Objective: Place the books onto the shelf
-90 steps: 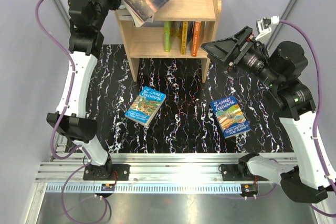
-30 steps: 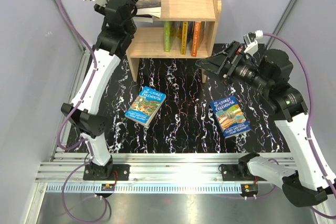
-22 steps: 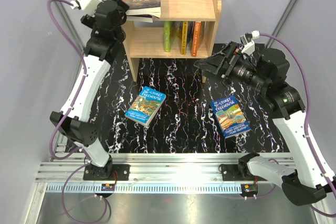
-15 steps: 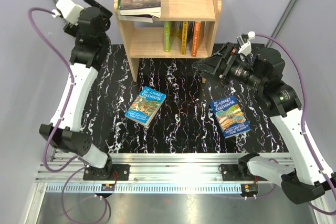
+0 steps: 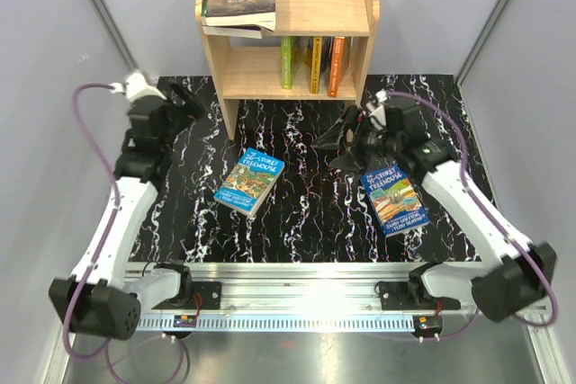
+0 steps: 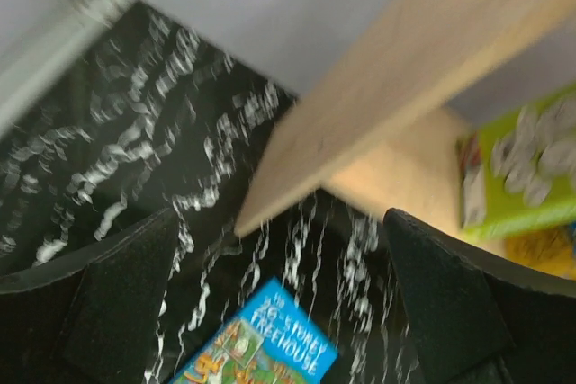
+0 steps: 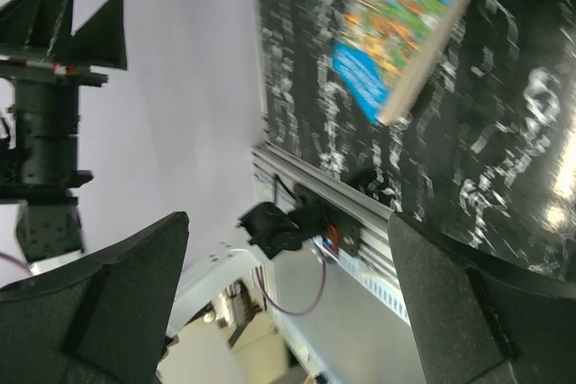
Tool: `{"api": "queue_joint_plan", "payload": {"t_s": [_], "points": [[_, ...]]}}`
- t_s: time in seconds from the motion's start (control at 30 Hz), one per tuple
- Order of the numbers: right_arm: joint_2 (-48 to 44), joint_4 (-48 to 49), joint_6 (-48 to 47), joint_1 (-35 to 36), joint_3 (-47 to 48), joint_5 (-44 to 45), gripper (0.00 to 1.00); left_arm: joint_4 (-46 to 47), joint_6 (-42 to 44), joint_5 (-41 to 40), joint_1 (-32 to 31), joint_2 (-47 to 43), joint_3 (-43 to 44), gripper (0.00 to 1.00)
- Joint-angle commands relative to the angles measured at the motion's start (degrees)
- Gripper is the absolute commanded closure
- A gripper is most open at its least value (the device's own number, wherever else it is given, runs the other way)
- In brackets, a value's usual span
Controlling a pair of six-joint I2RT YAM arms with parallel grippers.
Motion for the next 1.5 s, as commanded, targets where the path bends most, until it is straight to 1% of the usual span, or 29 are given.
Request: {"api": "queue_joint_plan", "payload": {"t_s": [0.0,0.03,0.1,0.13,0.2,0.27,0.33,0.37,0.4,0.5,0.57,0.67,0.77,0.87,0.93,1.0,1.03,1.1,1.13,1.23,1.27,1.33,1.37,1.43,1.47], "points": [[5.3,3.6,2.4,-0.1,-5.0,-3.3,0.00,3.2,1.8,20.2,0.2,3.9,-9.3,0.01],[6.6,7.5,3.8,0.0,-7.6,-3.6,0.00,4.3,1.9,25.8,0.5,5.6,-10.3,0.01],[9.9,10.1,4.4,0.4,-8.7,-3.8,0.00,4.1,2.8,32.6,0.7,10.4,-11.3,0.01],[13.7,11.3,4.0,1.2,-8.4,-3.8,0.00,3.1,3.9,37.7,0.6,15.5,-10.9,0.01],[19.4,11.0,2.6,2.7,-5.8,-2.7,0.00,3.4,4.1,42.1,0.6,21.0,-11.6,0.01],[24.8,11.2,2.1,4.1,-3.8,-1.1,0.00,5.3,4.3,42.5,0.7,22.9,-13.3,0.01],[28.3,12.1,2.0,6.2,-1.3,0.0,0.00,6.1,5.9,42.3,0.6,24.2,-13.7,0.01],[29.9,12.7,2.4,6.7,-0.7,0.4,0.00,5.6,6.8,42.4,0.7,26.7,-13.0,0.01],[33.1,15.1,3.8,7.0,-0.3,0.4,0.00,5.2,8.4,43.8,0.6,28.3,-12.4,0.01],[38.8,19.9,7.4,7.8,-0.2,0.0,0.00,3.3,10.9,45.9,0.6,34.5,-10.5,0.01],[41.4,20.2,8.0,8.3,0.9,0.7,0.00,4.0,11.3,47.5,0.6,36.2,-10.7,0.01],[47.6,18.4,7.0,9.5,6.3,2.5,0.00,4.6,11.4,50.9,0.7,39.2,-11.0,0.01],[52.5,16.9,6.6,10.6,10.1,3.9,0.00,5.5,11.0,53.0,0.6,40.1,-12.5,0.01],[56.0,17.9,8.5,11.0,11.1,4.3,0.00,2.9,13.1,50.8,0.7,39.5,-13.3,0.01],[57.0,19.2,10.1,11.5,11.1,4.7,0.00,1.0,15.0,47.0,0.8,38.6,-13.9,0.01],[57.9,19.7,10.6,11.5,11.4,4.8,0.00,0.1,15.1,43.2,1.0,37.3,-14.6,0.01],[58.1,19.5,10.4,11.5,11.6,4.9,0.00,0.3,14.8,40.9,1.1,36.2,-15.0,0.01],[58.5,19.0,10.1,11.6,11.8,5.1,0.00,3.4,13.0,35.3,1.1,31.3,-18.3,0.01],[58.5,18.9,10.0,11.5,11.6,5.3,0.00,3.8,12.8,34.3,1.1,30.3,-18.9,0.01],[58.4,19.1,10.0,11.6,10.9,5.4,0.00,2.0,13.1,31.4,1.0,30.9,-17.7,0.01],[58.4,18.6,10.0,11.6,10.5,5.4,0.00,1.6,13.1,27.6,1.0,30.7,-17.4,0.01],[58.2,17.7,9.8,11.7,10.4,5.7,0.00,4.1,13.6,25.0,1.0,28.7,-19.1,0.01],[57.6,17.4,9.4,11.7,9.7,5.8,0.00,4.3,14.1,22.2,1.0,27.4,-19.1,0.01],[56.9,16.9,9.0,11.7,8.9,6.1,0.00,4.6,14.6,22.1,1.0,27.9,-18.0,0.01],[56.3,16.7,8.7,11.6,8.0,6.2,0.00,4.2,14.8,23.5,1.0,30.0,-17.1,0.01]]}}
